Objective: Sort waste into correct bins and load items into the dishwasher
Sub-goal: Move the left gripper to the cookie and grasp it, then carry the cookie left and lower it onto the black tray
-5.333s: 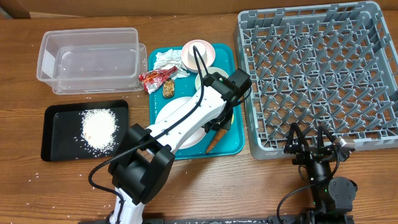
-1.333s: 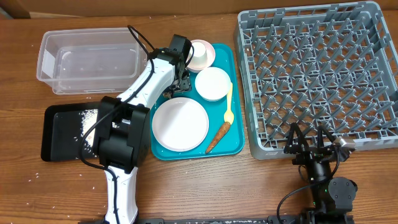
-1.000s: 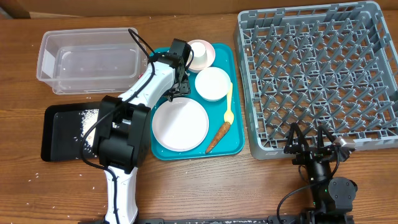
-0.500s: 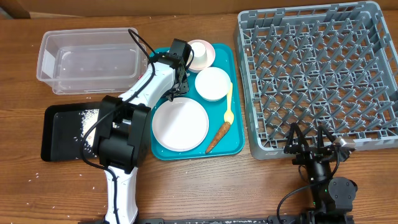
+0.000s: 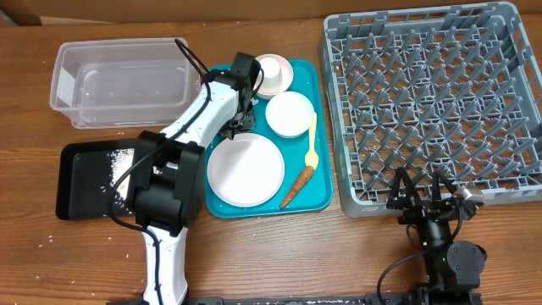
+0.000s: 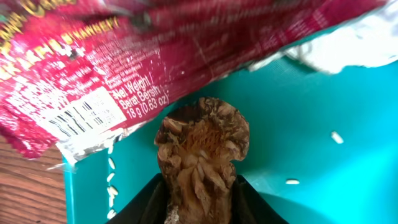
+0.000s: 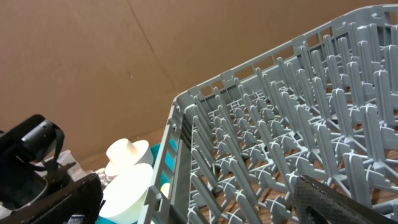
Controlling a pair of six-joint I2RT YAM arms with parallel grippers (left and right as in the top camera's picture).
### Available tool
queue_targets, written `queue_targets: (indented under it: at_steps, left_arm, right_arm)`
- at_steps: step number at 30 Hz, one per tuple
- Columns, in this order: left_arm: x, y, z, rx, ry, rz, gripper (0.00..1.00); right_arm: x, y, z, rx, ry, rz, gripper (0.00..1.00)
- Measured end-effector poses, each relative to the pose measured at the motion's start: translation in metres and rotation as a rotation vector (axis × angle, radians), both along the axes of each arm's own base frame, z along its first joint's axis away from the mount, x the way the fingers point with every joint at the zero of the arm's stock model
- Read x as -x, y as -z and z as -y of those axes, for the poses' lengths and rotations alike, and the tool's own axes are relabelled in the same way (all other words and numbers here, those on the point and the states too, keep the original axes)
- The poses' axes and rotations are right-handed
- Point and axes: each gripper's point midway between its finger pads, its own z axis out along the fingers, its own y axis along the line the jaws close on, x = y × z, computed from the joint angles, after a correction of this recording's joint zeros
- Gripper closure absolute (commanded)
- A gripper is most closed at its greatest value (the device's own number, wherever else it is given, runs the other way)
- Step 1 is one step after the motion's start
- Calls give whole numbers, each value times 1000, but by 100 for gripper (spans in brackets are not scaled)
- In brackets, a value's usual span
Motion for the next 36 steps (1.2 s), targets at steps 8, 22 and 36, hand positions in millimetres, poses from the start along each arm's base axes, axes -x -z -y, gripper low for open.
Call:
queue_targets:
  at_steps: [8, 22, 36]
  left_arm:
    - [-14, -31, 13, 55, 7, 25, 70]
    - [5, -102, 19, 104, 13, -60, 71]
    - [19, -143, -13, 94, -50, -101, 66]
  right_arm:
    - [0, 0, 0, 0, 0, 0, 0]
    - [0, 0, 0, 0, 0, 0, 0]
    - [0, 0, 0, 0, 0, 0, 0]
